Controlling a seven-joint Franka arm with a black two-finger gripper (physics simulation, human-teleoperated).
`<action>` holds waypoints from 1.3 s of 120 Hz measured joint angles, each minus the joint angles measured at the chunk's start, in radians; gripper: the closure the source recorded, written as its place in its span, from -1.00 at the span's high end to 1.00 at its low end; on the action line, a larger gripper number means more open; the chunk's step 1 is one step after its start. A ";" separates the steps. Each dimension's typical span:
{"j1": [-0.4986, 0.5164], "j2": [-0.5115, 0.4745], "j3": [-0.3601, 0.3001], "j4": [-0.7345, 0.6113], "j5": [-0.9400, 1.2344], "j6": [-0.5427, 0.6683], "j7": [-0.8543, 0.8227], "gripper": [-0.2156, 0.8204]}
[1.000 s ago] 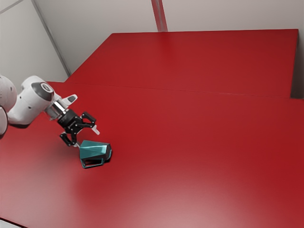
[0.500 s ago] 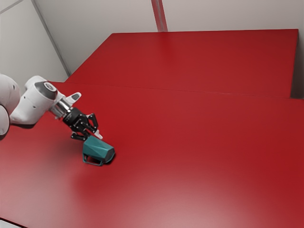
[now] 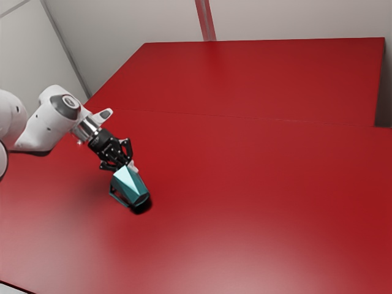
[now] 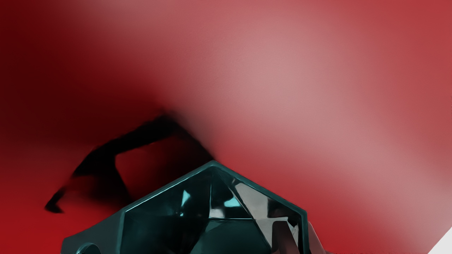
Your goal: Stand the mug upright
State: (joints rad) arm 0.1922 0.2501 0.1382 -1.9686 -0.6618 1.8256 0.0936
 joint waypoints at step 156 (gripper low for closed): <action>-0.123 -0.168 -0.182 -0.232 0.825 0.599 -0.363 -0.93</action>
State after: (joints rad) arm 0.0690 0.0820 -0.0439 -2.2002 0.1634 2.4243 -0.2697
